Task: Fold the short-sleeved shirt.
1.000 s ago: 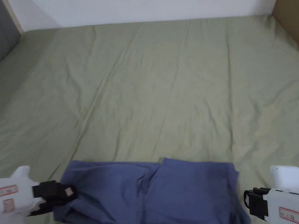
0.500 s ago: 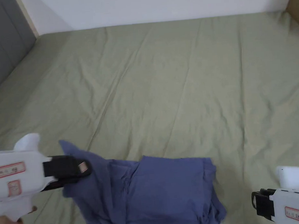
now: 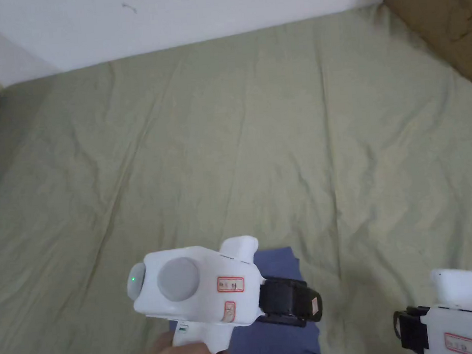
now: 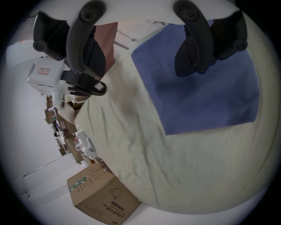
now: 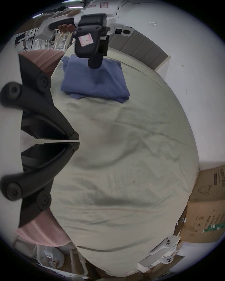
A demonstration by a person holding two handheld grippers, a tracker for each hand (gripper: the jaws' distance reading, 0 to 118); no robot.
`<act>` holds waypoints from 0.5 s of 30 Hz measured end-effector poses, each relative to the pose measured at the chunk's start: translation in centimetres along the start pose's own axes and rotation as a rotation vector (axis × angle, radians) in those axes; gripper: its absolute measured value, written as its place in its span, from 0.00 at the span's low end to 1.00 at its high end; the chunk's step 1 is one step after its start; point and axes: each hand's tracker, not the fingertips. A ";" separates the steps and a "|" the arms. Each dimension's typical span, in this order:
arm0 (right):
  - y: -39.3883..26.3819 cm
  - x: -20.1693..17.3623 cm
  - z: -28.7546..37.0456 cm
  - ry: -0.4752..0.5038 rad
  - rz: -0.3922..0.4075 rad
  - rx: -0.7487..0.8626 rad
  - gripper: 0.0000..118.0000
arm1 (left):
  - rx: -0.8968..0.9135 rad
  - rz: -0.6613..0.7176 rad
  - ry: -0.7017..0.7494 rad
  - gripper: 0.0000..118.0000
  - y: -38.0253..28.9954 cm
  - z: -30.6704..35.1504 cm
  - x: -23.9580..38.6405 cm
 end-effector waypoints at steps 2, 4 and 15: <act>-0.2 0.3 0.9 -0.005 0.002 0.006 0.03 | 0.047 0.059 0.023 0.73 0.0 1.9 -1.1; -0.2 0.6 1.0 -0.010 -0.001 0.007 0.03 | 0.131 0.133 -0.004 0.34 -0.4 4.8 -2.8; -0.5 -0.2 -0.6 0.008 0.008 -0.011 0.03 | 0.109 0.277 0.144 0.06 -4.6 4.0 -6.5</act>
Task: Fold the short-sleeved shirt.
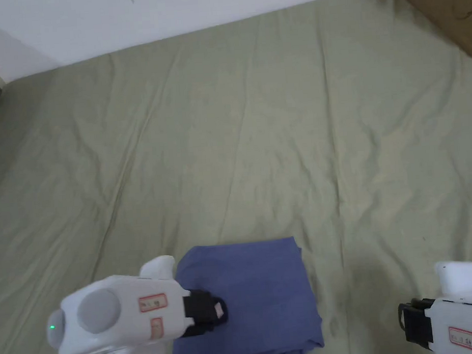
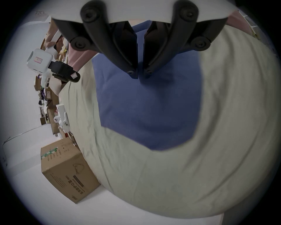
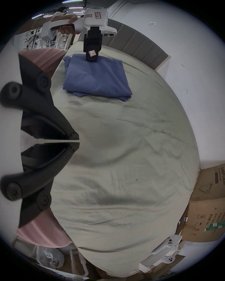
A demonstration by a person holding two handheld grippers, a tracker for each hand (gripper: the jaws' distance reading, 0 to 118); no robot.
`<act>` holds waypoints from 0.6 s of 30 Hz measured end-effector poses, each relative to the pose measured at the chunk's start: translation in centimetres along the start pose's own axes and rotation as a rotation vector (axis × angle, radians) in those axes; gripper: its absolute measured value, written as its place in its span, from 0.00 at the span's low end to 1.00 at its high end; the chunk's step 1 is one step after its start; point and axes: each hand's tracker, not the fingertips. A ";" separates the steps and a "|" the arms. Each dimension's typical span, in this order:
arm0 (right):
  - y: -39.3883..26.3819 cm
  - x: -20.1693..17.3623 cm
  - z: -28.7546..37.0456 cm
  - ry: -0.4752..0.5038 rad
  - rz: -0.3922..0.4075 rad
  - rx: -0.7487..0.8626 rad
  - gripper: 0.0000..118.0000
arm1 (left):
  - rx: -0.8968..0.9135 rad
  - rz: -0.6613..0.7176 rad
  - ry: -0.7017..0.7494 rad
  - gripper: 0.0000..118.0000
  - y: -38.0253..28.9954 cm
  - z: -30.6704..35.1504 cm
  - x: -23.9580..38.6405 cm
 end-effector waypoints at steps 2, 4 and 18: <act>-0.2 -0.3 0.0 0.004 0.010 -0.008 0.03 | -0.023 -0.070 -0.016 0.06 0.0 -1.6 1.7; -0.4 -0.3 0.0 0.009 0.012 -0.014 0.03 | -0.041 -0.112 -0.007 0.06 0.3 -2.9 3.8; -0.7 0.9 1.6 -0.043 -0.019 -0.020 0.03 | -0.165 -0.192 -0.149 0.06 0.6 -8.9 10.8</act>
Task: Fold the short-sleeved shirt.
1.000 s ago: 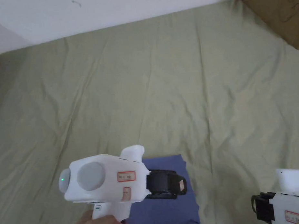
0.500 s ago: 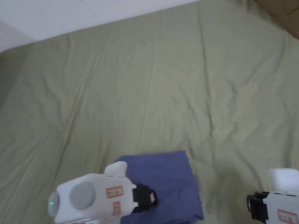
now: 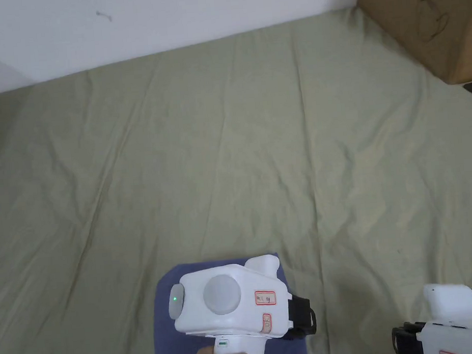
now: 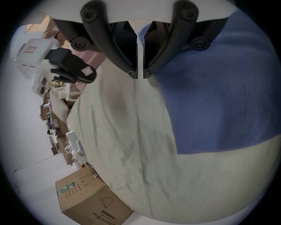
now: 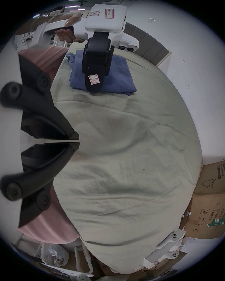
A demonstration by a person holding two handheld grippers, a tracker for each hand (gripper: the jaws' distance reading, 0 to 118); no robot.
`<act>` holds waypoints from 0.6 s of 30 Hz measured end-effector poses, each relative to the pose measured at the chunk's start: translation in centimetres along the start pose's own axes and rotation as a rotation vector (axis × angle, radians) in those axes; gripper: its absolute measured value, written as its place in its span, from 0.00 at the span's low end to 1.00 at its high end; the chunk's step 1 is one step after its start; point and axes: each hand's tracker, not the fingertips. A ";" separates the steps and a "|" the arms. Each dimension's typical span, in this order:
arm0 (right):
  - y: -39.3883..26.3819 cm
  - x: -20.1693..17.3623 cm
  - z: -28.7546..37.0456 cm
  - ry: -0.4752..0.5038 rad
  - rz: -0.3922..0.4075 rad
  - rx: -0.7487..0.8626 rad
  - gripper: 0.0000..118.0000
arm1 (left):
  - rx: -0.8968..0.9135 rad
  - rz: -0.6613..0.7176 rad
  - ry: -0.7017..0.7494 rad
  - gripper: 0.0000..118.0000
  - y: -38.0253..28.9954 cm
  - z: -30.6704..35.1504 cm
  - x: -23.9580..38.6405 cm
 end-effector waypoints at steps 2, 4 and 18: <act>0.2 -0.2 0.5 -0.007 0.006 0.007 0.03 | 0.052 0.014 -0.083 0.06 -0.3 2.2 -0.4; 0.5 -0.9 1.1 -0.008 0.021 0.012 0.03 | 0.150 0.016 -0.093 0.06 -0.6 5.5 -1.3; 4.3 -13.2 -1.1 0.156 0.304 0.032 0.03 | 0.429 0.431 -0.005 0.05 -11.4 18.7 -17.3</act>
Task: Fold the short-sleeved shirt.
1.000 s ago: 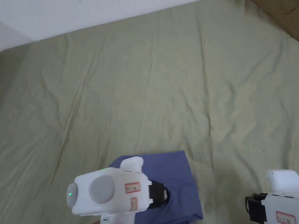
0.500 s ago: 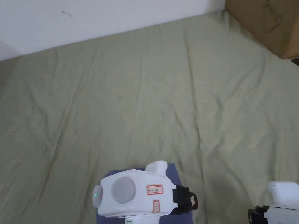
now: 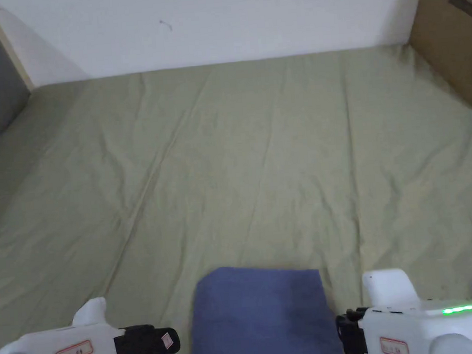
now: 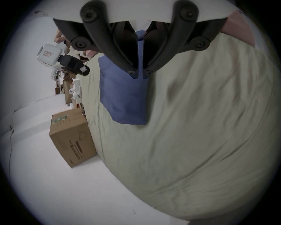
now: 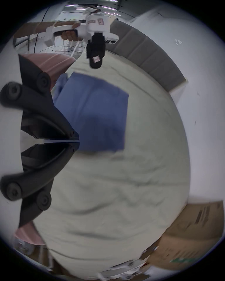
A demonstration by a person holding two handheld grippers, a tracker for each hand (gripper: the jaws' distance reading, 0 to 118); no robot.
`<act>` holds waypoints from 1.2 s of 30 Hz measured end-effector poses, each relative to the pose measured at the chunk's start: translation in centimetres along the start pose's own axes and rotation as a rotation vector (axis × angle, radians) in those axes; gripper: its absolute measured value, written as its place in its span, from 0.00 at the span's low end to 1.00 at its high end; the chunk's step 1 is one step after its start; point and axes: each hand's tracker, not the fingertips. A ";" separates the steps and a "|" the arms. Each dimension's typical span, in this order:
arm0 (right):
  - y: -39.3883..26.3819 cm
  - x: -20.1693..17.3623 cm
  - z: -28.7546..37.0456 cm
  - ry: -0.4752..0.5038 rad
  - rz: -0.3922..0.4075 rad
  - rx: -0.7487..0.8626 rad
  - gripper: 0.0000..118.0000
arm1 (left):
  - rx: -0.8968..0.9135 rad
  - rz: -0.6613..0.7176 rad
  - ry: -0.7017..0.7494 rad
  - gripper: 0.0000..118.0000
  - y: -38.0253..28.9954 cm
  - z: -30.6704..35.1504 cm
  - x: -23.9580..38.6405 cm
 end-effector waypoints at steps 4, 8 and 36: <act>2.6 -2.9 -4.7 0.067 0.032 -0.026 0.03 | 0.004 0.074 -0.048 0.07 -0.7 -0.1 -2.0; 2.0 -3.3 -11.1 -0.111 0.165 -0.163 0.03 | -0.036 0.121 -0.039 0.83 -0.4 -1.4 -3.2; 3.1 -1.0 -7.0 -0.027 -0.044 -0.072 0.03 | -0.083 -0.172 0.138 0.25 7.4 -3.3 -0.8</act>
